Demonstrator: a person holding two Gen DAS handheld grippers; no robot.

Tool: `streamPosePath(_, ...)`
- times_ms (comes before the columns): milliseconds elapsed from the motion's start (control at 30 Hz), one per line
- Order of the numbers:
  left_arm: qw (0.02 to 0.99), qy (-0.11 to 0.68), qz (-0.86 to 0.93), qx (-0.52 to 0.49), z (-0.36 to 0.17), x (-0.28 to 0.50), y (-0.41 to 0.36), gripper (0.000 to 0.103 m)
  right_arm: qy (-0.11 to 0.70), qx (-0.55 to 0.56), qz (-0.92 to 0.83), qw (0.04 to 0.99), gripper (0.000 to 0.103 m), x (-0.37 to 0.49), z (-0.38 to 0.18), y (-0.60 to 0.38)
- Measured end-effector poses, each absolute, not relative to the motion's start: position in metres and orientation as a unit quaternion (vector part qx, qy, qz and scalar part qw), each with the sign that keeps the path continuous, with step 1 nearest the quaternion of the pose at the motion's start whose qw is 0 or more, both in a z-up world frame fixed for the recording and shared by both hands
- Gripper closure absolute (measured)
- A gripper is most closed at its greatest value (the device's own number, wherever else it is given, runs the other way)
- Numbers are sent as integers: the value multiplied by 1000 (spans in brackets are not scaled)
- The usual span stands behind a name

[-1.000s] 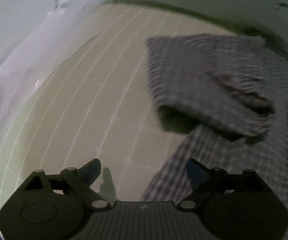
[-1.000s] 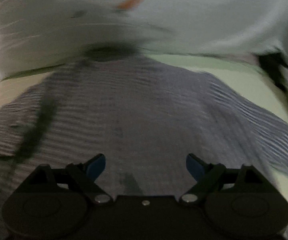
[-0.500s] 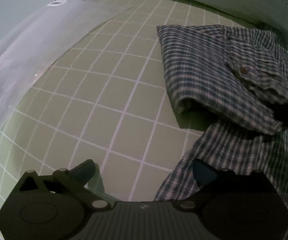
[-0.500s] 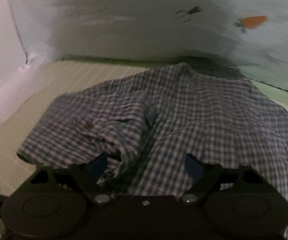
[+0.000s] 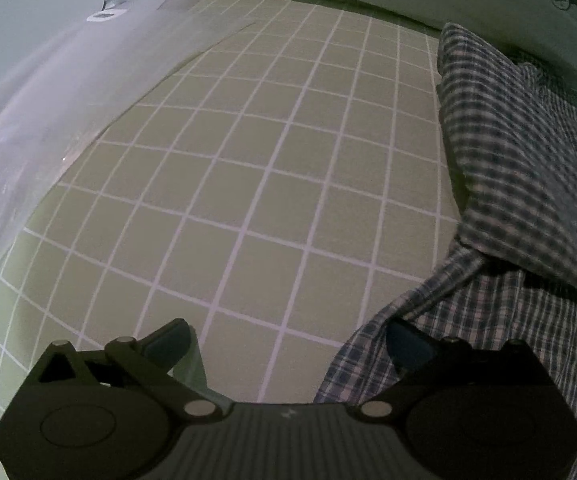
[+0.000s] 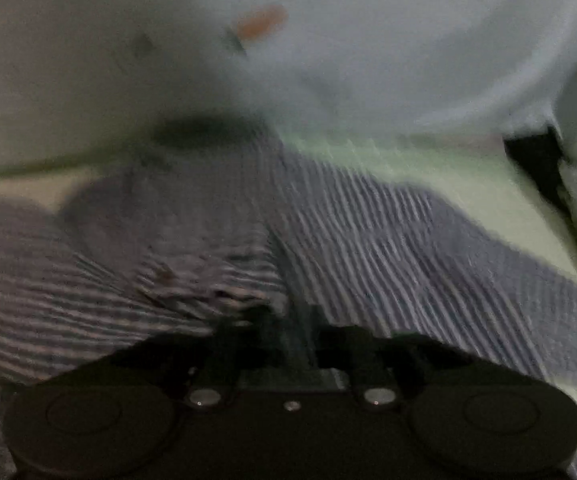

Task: Fold clothes
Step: 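Grasp the shirt side with the right gripper and fold it over the body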

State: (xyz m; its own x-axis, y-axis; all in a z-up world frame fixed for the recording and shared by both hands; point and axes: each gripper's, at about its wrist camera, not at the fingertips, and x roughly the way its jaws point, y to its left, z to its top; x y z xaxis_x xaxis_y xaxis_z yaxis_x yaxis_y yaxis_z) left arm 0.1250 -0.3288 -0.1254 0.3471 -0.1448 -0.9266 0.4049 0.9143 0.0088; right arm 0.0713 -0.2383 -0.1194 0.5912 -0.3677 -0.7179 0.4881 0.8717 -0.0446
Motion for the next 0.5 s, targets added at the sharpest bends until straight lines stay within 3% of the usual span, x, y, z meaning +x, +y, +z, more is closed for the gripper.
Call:
streamPosePath(33,811,547,-169,119,-125,125,-329,0,399,86,-245,879,54,69,-125,-245)
streamPosePath(100,811,548,-168,119,-125,126,-329,0,394,67,-226,888,53,73,-125,-240)
streamPosePath(233,810,549,-167,119,-124,126,-329,0,384,27,-188,904,36,82,-125,-230)
streamPosePath(367,807,552,-170,122,-123,125,-329,0,398,-52,-143,905,34,103,-133,-216)
streamPosePath(467,805,556,-167,121,-121,123,-330,0,408,-80,-111,903,41,117,-139,-211)
streamPosePath(500,805,558,-166,120,-121,124,-330,0,407,-70,-99,905,62,119,-139,-214)
